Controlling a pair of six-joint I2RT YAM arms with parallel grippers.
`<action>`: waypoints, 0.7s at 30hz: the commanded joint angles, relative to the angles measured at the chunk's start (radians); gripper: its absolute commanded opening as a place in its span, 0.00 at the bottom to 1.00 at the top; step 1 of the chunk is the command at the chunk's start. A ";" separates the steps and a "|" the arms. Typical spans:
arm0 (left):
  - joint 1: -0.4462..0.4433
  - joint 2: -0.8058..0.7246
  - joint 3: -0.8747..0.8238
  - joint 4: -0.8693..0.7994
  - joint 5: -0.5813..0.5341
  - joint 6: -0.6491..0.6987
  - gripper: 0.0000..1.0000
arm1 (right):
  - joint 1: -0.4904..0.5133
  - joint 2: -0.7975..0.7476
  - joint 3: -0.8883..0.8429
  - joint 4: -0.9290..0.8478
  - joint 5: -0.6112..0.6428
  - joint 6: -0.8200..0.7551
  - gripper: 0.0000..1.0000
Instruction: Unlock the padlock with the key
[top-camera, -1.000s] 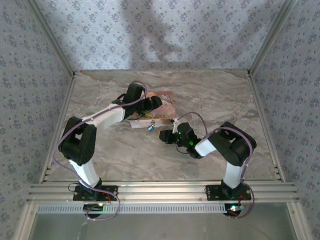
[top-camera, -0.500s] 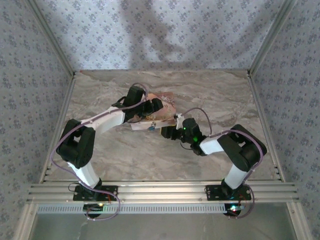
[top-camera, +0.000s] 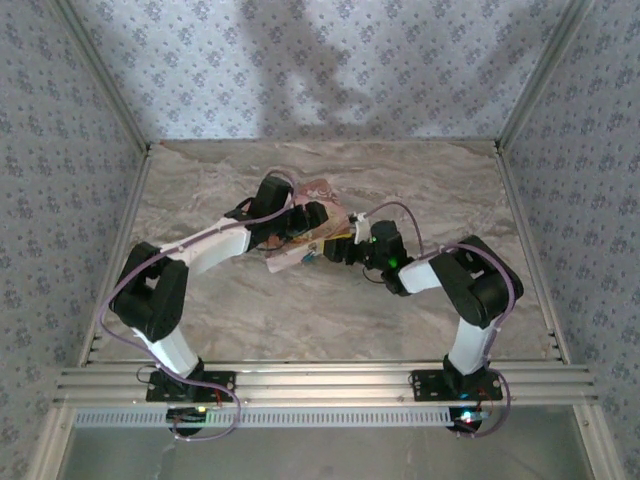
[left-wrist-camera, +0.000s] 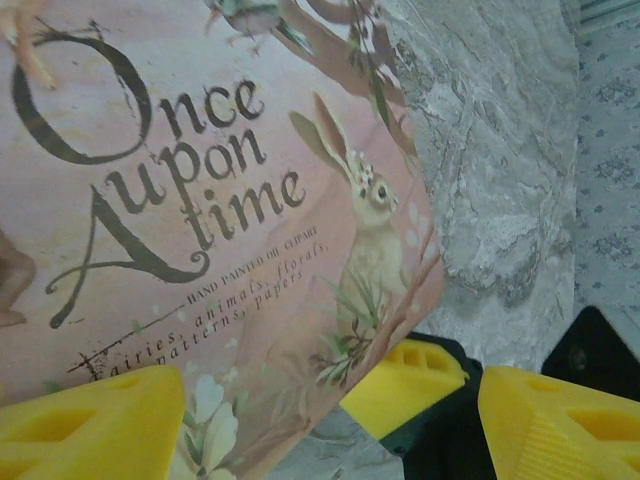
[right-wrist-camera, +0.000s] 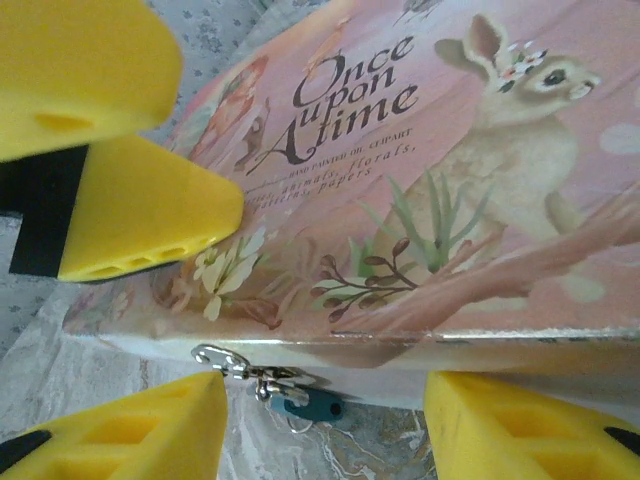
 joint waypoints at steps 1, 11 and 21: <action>-0.022 0.010 -0.048 -0.138 0.022 -0.037 0.78 | 0.000 0.003 -0.025 0.120 -0.049 -0.029 0.56; -0.022 0.008 -0.034 -0.142 0.022 -0.035 0.78 | 0.024 0.050 -0.085 0.248 -0.139 -0.037 0.59; -0.022 0.007 -0.031 -0.146 0.024 -0.037 0.78 | 0.052 0.149 -0.004 0.249 -0.167 -0.019 0.60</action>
